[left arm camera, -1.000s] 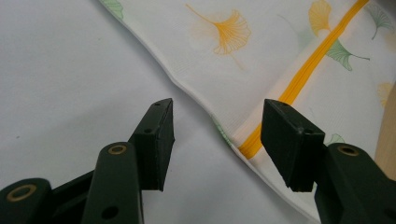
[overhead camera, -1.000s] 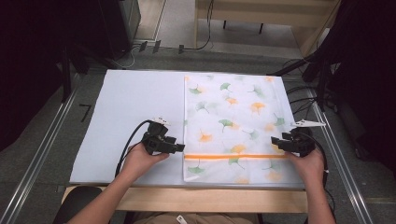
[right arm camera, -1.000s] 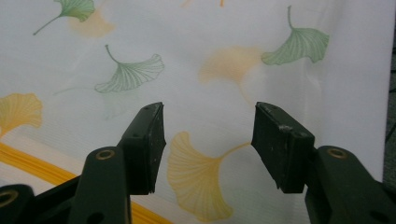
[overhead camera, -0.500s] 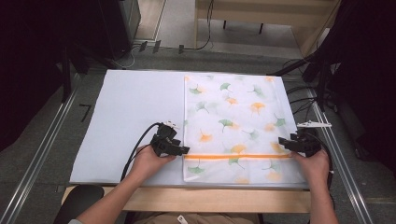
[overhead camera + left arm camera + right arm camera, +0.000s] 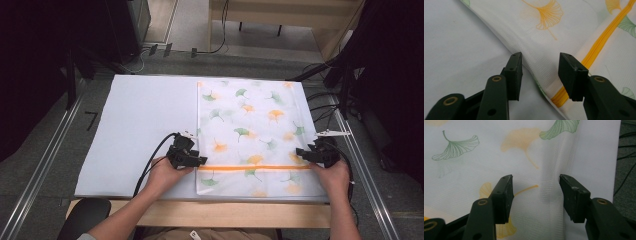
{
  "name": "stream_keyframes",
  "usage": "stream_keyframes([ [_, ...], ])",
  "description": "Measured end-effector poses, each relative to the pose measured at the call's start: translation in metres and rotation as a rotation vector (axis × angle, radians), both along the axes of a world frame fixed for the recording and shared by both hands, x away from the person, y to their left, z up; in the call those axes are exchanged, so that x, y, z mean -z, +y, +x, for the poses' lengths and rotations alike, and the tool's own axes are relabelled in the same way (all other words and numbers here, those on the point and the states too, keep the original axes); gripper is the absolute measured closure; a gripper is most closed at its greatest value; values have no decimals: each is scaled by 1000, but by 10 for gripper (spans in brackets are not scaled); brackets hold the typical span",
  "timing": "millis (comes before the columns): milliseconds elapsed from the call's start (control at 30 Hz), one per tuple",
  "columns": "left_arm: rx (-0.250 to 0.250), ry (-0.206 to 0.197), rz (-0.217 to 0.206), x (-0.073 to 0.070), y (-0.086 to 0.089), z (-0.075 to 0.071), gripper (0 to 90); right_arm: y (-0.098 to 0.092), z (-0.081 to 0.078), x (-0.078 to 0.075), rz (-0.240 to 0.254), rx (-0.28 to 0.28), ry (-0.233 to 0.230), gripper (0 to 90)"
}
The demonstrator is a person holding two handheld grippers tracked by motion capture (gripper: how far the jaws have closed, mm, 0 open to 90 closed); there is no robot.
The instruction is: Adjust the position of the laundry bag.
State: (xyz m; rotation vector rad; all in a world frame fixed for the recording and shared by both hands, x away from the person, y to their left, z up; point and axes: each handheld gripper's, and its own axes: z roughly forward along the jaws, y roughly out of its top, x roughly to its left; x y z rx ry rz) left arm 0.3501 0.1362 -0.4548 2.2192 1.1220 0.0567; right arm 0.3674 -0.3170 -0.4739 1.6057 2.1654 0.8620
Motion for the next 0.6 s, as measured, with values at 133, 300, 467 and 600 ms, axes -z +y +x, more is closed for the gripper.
stream_keyframes([
  [133, 17, -11, 7, 1, -1, 1, 680, 0, 0, 0, -4, 11, -3, 590],
  [300, 44, -8, -4, 3, -3, 2, 872, -2, 0, 0, -14, 45, -2, 800],
  [467, 63, 8, -22, 3, 0, 5, 900, -1, 0, -1, 6, 48, 14, 900],
  [600, 61, 14, -30, 2, 2, 7, 900, -1, 0, -2, 21, 56, 23, 900],
])
